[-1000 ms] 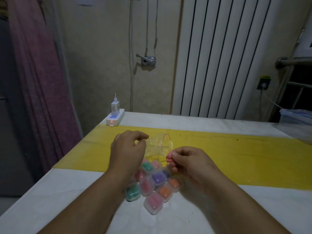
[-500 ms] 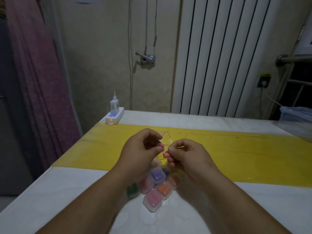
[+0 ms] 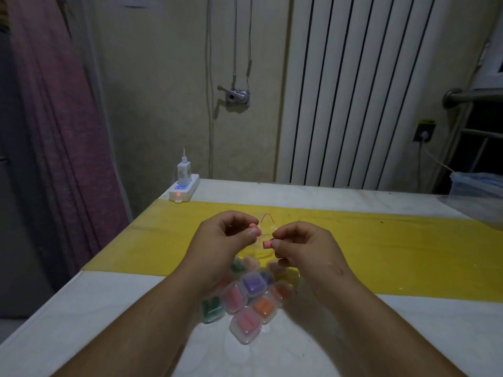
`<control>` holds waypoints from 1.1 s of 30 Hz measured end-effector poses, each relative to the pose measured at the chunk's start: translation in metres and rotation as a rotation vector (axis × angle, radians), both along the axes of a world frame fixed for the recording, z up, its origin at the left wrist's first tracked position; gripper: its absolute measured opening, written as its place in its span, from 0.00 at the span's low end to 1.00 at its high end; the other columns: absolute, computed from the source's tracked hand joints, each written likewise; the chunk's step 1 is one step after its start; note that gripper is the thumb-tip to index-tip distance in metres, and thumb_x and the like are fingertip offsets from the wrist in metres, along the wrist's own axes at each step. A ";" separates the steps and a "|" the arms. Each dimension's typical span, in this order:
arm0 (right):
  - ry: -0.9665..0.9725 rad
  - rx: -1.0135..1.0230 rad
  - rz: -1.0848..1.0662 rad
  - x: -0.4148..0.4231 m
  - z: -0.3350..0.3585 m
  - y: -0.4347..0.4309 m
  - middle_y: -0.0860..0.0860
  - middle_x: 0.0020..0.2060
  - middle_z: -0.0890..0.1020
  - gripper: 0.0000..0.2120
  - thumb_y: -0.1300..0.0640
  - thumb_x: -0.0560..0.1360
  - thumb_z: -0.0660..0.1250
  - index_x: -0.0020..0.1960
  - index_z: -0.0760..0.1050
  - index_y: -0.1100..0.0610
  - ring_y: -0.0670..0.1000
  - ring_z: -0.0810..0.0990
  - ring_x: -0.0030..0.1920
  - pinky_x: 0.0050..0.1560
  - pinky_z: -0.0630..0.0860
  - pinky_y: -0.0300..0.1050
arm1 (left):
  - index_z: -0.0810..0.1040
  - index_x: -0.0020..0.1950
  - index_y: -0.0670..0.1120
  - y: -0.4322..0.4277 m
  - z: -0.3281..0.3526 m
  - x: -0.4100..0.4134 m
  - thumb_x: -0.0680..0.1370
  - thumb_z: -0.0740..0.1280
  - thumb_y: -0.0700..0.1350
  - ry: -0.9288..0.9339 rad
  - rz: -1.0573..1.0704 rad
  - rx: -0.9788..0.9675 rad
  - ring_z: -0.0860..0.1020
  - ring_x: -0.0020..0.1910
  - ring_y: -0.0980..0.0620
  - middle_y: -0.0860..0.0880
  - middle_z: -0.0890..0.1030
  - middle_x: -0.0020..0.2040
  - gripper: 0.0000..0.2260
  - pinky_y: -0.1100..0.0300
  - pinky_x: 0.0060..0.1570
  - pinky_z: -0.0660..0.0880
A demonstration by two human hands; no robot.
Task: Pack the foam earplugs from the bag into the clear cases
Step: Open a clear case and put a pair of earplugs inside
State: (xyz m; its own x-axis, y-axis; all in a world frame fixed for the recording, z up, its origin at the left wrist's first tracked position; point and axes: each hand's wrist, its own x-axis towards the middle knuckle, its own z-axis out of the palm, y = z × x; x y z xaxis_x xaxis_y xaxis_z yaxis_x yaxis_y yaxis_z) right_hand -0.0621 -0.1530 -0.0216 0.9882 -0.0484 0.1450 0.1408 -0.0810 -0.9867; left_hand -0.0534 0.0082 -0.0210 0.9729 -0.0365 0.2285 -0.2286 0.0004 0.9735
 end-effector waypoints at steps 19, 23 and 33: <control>-0.021 -0.005 0.033 0.004 -0.005 0.000 0.64 0.42 0.83 0.10 0.71 0.69 0.73 0.46 0.77 0.59 0.56 0.80 0.37 0.36 0.80 0.47 | 0.83 0.48 0.42 -0.005 -0.003 -0.002 0.72 0.73 0.32 -0.053 0.021 0.118 0.83 0.40 0.57 0.47 0.85 0.41 0.08 0.67 0.39 0.79; -0.035 0.018 0.049 0.002 -0.004 0.000 0.60 0.39 0.83 0.10 0.71 0.71 0.71 0.47 0.79 0.58 0.53 0.80 0.36 0.35 0.80 0.42 | 0.82 0.44 0.40 -0.006 -0.003 -0.001 0.70 0.75 0.36 -0.047 0.049 0.123 0.83 0.42 0.48 0.44 0.84 0.39 0.05 0.56 0.42 0.82; -0.090 -0.097 -0.009 0.010 0.001 -0.016 0.57 0.35 0.85 0.06 0.63 0.69 0.76 0.41 0.80 0.63 0.49 0.81 0.35 0.39 0.81 0.45 | 0.83 0.42 0.47 -0.012 -0.007 -0.002 0.73 0.73 0.36 -0.025 0.052 0.142 0.82 0.43 0.50 0.50 0.84 0.39 0.06 0.45 0.44 0.82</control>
State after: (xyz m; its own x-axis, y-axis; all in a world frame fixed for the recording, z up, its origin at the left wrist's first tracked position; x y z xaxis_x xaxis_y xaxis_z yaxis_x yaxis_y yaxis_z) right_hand -0.0525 -0.1685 -0.0211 0.9707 -0.0383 0.2374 0.2272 -0.1768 -0.9577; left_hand -0.0551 -0.0033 -0.0279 0.9683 -0.0204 0.2488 -0.2490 -0.1495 0.9569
